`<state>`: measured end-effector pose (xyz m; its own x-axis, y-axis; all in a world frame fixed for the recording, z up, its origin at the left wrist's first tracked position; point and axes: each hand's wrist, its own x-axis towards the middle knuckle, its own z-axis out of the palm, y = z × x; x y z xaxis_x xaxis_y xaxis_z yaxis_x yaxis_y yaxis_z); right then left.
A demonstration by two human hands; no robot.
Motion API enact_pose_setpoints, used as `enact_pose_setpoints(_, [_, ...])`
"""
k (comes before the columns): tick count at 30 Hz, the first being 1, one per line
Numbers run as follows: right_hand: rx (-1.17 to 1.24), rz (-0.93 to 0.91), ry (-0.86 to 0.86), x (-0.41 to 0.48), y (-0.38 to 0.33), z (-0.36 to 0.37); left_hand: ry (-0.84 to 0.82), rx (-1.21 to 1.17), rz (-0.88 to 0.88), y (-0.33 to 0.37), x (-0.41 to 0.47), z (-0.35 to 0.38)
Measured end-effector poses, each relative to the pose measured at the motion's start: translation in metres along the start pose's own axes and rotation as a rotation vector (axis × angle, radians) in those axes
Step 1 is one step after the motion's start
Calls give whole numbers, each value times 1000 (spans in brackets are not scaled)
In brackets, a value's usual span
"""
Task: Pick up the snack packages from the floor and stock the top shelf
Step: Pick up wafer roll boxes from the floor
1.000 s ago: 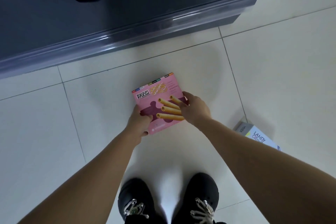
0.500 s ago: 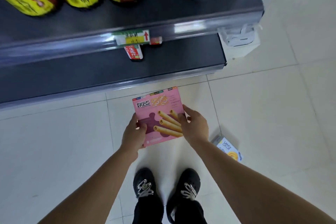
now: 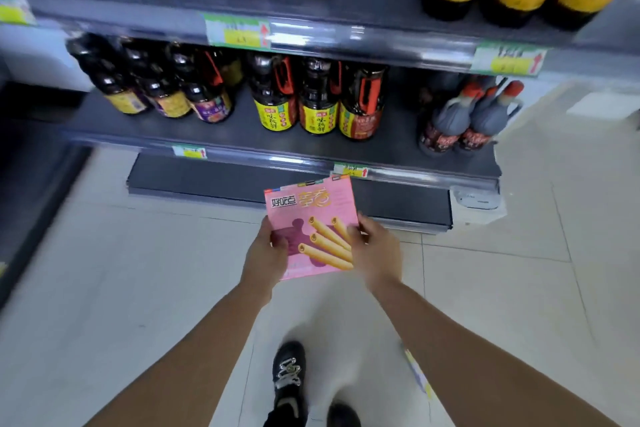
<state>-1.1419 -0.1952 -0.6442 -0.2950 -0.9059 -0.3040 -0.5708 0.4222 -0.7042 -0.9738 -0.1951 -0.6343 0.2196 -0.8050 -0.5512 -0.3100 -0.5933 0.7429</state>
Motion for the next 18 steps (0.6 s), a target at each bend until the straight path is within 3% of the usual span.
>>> enact_pose_setpoints(8, [54,-258,-92,-62,-109,-18,285,-122,82,30,-90,-99])
enact_pose_setpoints(18, [138,-577,-258,-164,-255,18,605,-240,50,32,-190,-251])
